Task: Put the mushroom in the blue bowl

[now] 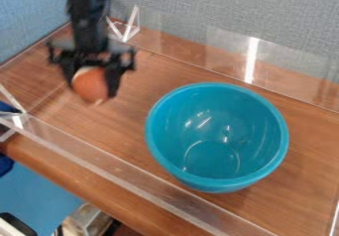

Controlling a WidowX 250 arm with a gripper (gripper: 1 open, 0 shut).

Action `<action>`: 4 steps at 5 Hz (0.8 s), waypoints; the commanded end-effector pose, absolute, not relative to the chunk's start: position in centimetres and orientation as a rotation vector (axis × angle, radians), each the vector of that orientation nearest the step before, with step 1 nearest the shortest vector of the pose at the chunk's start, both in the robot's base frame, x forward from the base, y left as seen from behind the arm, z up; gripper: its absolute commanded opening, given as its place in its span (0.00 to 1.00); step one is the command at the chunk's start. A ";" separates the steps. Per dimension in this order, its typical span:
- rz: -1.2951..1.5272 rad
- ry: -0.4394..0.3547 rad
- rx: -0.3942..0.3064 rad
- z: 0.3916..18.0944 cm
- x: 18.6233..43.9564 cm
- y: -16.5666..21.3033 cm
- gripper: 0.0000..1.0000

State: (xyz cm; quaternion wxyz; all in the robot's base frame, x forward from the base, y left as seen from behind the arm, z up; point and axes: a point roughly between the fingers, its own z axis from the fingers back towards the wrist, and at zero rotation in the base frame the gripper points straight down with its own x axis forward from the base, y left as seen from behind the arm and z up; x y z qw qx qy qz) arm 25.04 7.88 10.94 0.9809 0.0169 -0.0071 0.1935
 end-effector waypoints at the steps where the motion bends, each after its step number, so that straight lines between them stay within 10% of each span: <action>1: 0.265 -0.100 0.000 14.8 27.0 4.4 0.00; 4: -0.025 -0.086 -0.053 13.9 27.6 -6.9 0.00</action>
